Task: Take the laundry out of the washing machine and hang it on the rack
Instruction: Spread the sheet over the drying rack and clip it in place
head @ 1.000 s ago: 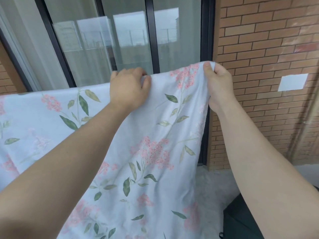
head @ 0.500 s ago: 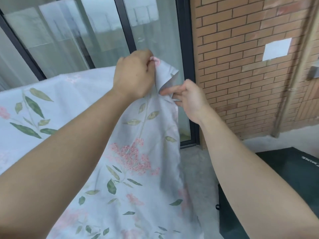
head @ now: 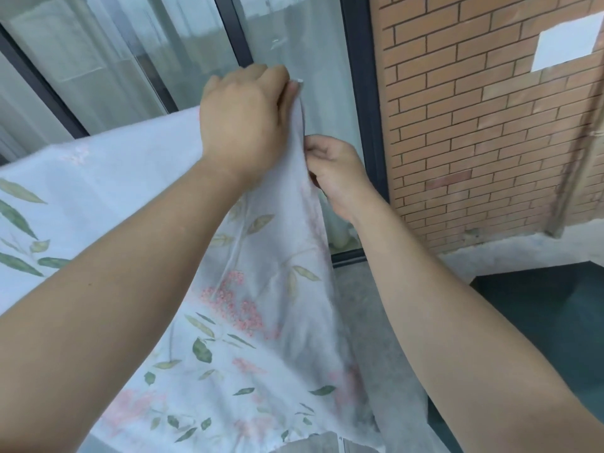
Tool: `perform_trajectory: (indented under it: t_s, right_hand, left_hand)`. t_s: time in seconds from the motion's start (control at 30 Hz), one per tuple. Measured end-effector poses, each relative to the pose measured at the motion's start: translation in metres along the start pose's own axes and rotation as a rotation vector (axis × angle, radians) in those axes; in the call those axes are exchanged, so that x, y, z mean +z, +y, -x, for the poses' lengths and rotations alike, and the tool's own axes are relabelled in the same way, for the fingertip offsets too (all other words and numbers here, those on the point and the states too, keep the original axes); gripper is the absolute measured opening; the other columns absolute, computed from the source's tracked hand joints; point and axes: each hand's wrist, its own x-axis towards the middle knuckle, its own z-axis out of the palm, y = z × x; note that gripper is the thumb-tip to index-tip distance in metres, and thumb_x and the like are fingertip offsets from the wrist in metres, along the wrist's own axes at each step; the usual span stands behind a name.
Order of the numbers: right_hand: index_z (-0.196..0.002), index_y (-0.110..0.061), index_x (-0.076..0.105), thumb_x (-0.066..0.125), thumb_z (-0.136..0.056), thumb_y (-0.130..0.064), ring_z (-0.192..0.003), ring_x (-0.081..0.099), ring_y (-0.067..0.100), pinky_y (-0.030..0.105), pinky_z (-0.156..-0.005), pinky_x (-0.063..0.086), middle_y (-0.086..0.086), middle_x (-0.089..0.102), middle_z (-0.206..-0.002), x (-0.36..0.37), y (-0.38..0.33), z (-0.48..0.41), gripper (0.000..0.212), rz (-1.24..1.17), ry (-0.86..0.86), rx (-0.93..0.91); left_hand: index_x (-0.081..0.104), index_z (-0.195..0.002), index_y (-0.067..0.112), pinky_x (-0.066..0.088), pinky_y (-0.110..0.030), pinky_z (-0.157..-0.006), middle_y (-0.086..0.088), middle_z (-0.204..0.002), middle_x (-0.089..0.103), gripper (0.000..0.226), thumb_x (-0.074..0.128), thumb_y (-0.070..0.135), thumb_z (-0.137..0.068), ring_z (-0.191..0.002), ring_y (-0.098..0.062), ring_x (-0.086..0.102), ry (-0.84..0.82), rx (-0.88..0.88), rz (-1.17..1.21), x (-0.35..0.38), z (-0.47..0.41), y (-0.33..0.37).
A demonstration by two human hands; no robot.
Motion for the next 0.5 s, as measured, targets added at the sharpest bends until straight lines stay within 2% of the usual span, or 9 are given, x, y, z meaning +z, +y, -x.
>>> perform_trajectory:
  t_s: [0.03,0.1,0.13,0.2,0.27,0.37,0.43,0.5]
  right_hand:
    - [-0.095,-0.01,0.068,0.06,-0.085,0.006,-0.075,0.064,0.015,0.024,-0.066,0.05,0.003,0.073,-0.084,0.0,0.001,0.0,0.021,0.0,-0.003,0.007]
    - [-0.101,-0.017,0.058,0.059,-0.085,0.008,-0.077,0.065,0.017,0.028,-0.065,0.053,0.002,0.071,-0.085,0.003,0.012,0.003,0.03,0.055,0.01,0.062]
    - [-0.107,-0.017,0.056,0.06,-0.087,0.003,-0.081,0.067,0.018,0.033,-0.07,0.055,0.001,0.071,-0.088,0.004,0.02,0.006,0.029,0.128,0.007,0.098]
    - [-0.111,-0.014,0.064,0.06,-0.092,-0.007,-0.087,0.069,0.015,0.032,-0.076,0.056,-0.003,0.072,-0.091,-0.001,0.043,0.015,0.021,0.344,-0.065,0.171]
    - [-0.095,-0.007,0.071,0.058,-0.092,-0.011,-0.088,0.069,0.018,0.028,-0.069,0.053,0.001,0.073,-0.089,-0.012,0.075,0.028,0.014,0.522,-0.139,0.276]
    - [-0.089,0.002,0.068,0.056,-0.091,-0.01,-0.092,0.068,0.032,0.035,-0.072,0.053,0.015,0.071,-0.093,-0.037,0.128,0.048,0.017,0.681,-0.062,0.454]
    - [-0.08,-0.003,0.06,0.056,-0.092,-0.012,-0.087,0.066,0.03,0.031,-0.066,0.048,0.011,0.065,-0.087,-0.058,0.152,0.058,0.015,0.755,-0.022,0.557]
    - [-0.066,-0.012,0.051,0.051,-0.092,-0.011,-0.074,0.06,0.027,0.029,-0.06,0.04,0.005,0.057,-0.073,-0.079,0.164,0.065,0.026,0.829,0.018,0.598]
  left_hand:
    - [0.036,-0.083,0.023,0.022,-0.034,-0.069,-0.001,-0.078,0.045,0.028,0.03,0.042,-0.103,-0.073,-0.029,0.04,0.006,-0.028,0.014,0.003,-0.002,0.002]
    - [0.038,-0.083,0.022,0.021,-0.033,-0.07,0.0,-0.077,0.046,0.029,0.031,0.041,-0.104,-0.072,-0.026,0.037,0.041,-0.09,0.069,0.006,-0.004,0.006]
    - [0.04,-0.083,0.021,0.021,-0.033,-0.07,0.001,-0.075,0.046,0.03,0.031,0.041,-0.104,-0.072,-0.024,0.035,0.062,-0.117,0.086,0.006,-0.005,0.007]
    - [0.042,-0.084,0.02,0.022,-0.034,-0.071,0.003,-0.075,0.045,0.033,0.029,0.042,-0.104,-0.072,-0.022,0.033,0.093,-0.168,0.083,0.008,-0.008,0.008]
    - [0.046,-0.085,0.017,0.026,-0.035,-0.074,0.003,-0.074,0.046,0.037,0.028,0.043,-0.104,-0.073,-0.023,0.037,0.12,-0.2,0.084,0.008,-0.012,0.011]
    - [0.053,-0.089,0.012,0.032,-0.036,-0.079,0.0,-0.076,0.051,0.042,0.028,0.042,-0.104,-0.078,-0.027,0.047,0.152,-0.232,0.114,0.01,-0.015,0.009]
    - [0.052,-0.088,0.013,0.03,-0.035,-0.079,0.0,-0.079,0.053,0.041,0.027,0.042,-0.104,-0.081,-0.027,0.049,0.178,-0.243,0.109,0.012,-0.016,0.009]
    - [0.048,-0.085,0.016,0.026,-0.034,-0.076,0.0,-0.082,0.052,0.039,0.027,0.042,-0.104,-0.083,-0.026,0.048,0.208,-0.24,0.03,0.014,-0.016,0.006]
